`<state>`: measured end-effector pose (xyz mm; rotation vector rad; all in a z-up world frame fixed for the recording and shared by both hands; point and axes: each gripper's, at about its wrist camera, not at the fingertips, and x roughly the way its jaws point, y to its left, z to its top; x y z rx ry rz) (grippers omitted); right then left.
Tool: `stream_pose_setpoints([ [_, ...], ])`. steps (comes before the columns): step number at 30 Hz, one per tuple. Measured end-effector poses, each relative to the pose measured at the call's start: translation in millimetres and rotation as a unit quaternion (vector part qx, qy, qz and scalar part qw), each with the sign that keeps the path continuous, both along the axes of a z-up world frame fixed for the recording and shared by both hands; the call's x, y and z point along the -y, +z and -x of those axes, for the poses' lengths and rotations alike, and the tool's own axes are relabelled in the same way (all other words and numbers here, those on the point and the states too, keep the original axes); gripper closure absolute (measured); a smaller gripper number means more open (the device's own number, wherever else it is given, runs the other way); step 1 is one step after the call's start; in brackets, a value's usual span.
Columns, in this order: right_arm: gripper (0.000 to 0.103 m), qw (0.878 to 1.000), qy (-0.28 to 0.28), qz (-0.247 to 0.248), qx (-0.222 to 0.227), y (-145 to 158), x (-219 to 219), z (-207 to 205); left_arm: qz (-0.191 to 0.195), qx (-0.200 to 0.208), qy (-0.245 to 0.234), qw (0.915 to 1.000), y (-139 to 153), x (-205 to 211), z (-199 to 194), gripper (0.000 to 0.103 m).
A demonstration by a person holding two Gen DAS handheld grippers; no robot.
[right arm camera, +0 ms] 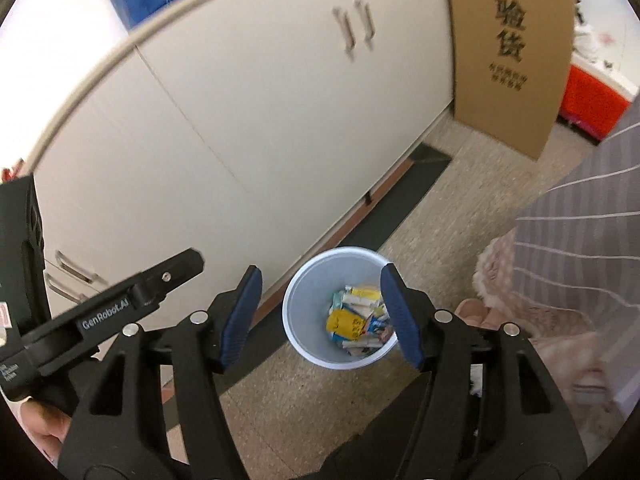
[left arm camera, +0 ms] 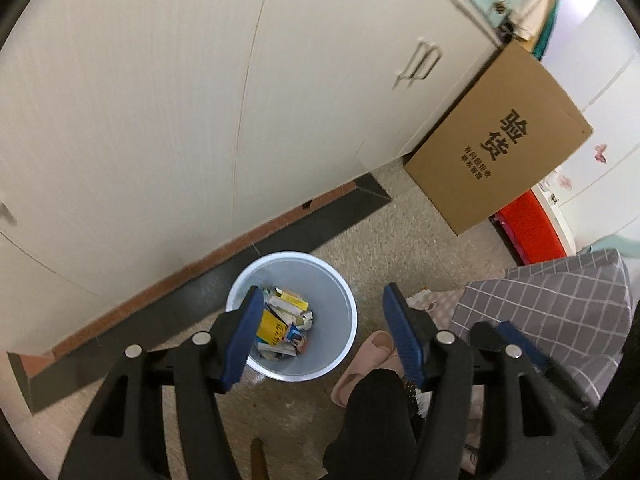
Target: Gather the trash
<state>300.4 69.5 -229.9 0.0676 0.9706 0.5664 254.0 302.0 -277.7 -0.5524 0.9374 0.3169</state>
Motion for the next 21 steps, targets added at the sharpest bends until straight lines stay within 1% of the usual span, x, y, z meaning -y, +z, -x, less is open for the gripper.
stream_pose_setpoints([
  [5,0.037,0.999,-0.015,-0.010,0.040,42.8,33.1,19.2,-0.040,0.027,-0.017,0.9987,43.5,22.5,19.5,0.036],
  [8,0.036,0.998,-0.024,-0.016,0.058,65.5,53.7,33.8,-0.064,0.049,-0.033,0.9962,72.3,41.1,33.2,0.030],
  [13,0.032,0.994,-0.043,-0.024,0.094,101.2,89.4,61.3,-0.095,0.078,-0.057,0.9908,110.0,70.3,56.6,0.027],
  [17,0.029,0.989,-0.068,-0.035,0.123,130.5,124.7,90.0,-0.120,0.111,-0.082,0.9831,143.5,98.8,78.7,0.026],
  [19,0.025,0.986,-0.084,-0.041,0.140,144.0,143.3,104.6,-0.128,0.128,-0.092,0.9791,157.8,113.2,86.2,0.023],
  [20,0.024,0.984,-0.091,-0.042,0.145,148.3,150.9,110.5,-0.136,0.142,-0.099,0.9755,168.3,122.8,94.2,0.020],
  [21,0.023,0.982,-0.099,-0.043,0.152,153.6,159.4,117.6,-0.144,0.152,-0.104,0.9723,175.7,131.3,100.0,0.020],
])
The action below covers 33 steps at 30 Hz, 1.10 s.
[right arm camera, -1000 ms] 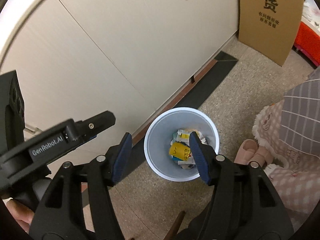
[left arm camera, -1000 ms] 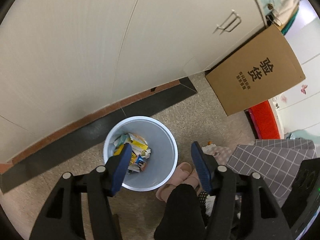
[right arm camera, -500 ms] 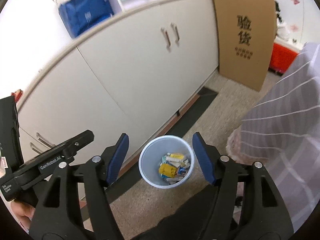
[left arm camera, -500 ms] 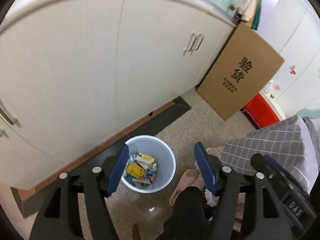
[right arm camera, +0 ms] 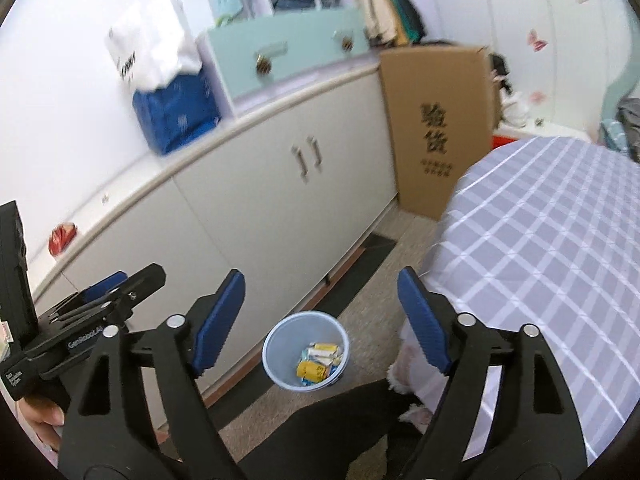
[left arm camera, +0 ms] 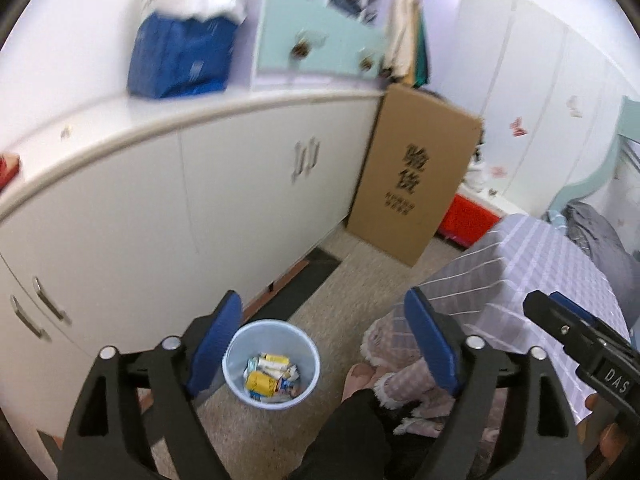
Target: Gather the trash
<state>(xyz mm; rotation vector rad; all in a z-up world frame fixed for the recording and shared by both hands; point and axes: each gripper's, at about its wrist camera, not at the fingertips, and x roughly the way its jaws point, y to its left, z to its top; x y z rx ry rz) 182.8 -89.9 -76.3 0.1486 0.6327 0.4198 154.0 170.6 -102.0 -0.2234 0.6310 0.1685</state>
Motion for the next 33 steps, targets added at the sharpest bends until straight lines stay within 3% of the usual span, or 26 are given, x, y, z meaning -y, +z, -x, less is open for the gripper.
stream_pose_setpoints([
  [7,0.018,0.997,-0.056,0.017,0.058,26.1,43.2,54.1,-0.044,0.063,-0.037,0.9964,43.4,52.0,41.9,0.015],
  [15,0.015,0.984,-0.121,0.030,0.129,39.8,81.0,115.2,-0.112,0.107,-0.069,0.9856,66.9,104.5,73.3,0.014],
  [22,0.015,0.980,-0.147,0.028,0.132,32.2,99.2,134.1,-0.121,0.130,-0.094,0.9796,70.2,131.4,91.6,0.011],
  [33,0.015,0.981,-0.145,0.031,0.127,27.4,95.4,133.0,-0.114,0.132,-0.089,0.9806,67.0,134.3,94.0,0.011],
])
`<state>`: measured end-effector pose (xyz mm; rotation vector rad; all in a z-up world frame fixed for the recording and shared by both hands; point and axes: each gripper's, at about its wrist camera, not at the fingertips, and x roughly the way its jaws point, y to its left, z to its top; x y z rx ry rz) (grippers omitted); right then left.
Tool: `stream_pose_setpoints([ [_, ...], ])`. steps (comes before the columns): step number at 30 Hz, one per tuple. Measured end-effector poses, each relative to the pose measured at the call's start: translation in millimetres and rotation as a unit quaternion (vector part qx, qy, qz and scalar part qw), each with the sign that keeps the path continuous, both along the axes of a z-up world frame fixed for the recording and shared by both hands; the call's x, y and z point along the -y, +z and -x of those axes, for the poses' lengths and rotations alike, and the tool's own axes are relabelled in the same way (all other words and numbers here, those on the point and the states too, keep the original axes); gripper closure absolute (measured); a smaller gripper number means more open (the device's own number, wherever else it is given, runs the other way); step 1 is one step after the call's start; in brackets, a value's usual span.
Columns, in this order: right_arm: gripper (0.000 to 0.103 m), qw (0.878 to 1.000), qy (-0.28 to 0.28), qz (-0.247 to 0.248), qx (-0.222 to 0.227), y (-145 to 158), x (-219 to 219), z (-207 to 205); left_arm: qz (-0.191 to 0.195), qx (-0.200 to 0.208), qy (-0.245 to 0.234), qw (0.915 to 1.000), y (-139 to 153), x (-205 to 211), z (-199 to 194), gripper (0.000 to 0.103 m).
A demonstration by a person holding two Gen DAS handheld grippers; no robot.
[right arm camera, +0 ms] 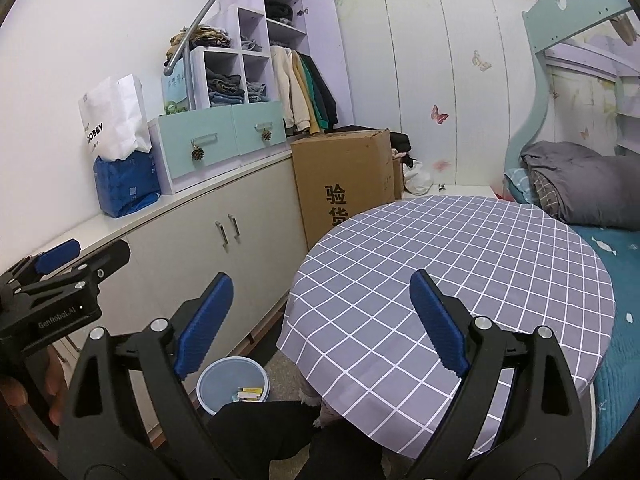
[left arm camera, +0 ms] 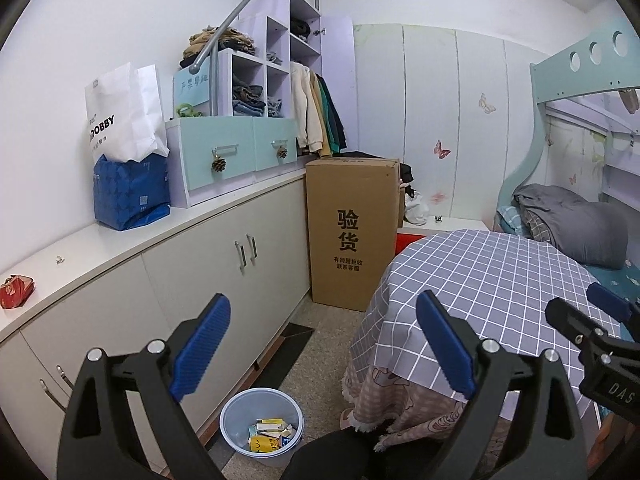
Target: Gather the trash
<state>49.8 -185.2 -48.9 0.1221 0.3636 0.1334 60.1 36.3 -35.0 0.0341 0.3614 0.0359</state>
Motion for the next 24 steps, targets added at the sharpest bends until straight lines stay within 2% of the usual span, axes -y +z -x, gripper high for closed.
stream_pose_setpoints([
  [24,0.015,1.000,-0.002,0.002,-0.018,-11.2,1.0,-8.3,-0.006,-0.011,0.001,0.9999,-4.7,1.2,-4.9,0.011],
])
